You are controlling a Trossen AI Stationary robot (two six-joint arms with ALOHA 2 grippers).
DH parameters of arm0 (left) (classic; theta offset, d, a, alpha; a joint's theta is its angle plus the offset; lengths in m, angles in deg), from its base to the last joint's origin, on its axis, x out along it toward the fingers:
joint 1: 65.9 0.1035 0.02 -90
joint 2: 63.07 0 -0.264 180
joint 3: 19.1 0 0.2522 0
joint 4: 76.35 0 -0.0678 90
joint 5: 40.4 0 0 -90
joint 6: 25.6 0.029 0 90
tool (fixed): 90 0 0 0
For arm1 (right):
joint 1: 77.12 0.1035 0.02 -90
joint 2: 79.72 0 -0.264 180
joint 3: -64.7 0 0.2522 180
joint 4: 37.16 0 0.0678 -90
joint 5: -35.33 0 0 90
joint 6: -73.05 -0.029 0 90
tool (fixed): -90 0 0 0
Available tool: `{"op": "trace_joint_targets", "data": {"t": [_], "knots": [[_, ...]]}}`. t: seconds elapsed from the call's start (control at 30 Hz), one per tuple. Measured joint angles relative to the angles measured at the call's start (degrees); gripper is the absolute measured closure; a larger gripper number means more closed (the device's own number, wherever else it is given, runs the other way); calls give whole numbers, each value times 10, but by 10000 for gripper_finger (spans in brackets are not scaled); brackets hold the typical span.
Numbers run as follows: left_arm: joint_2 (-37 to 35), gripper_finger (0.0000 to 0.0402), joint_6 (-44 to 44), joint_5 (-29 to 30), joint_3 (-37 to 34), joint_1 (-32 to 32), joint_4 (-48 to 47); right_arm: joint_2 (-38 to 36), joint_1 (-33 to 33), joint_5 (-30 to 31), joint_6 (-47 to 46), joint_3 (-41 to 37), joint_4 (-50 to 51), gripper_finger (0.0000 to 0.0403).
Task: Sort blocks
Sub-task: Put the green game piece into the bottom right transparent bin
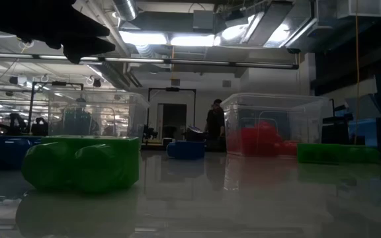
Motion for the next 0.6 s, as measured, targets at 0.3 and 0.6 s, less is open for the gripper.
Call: {"op": "trace_joint_targets", "data": {"t": [0.3, 0.6], "knots": [[0, 163, 1, 0, 0, 0, 0, 0, -184, 17, 320, 0, -70, 94], [0, 163, -2, 0, 0, 0, 0, 27, -342, -5, 497, -13, -98, 95]]}}
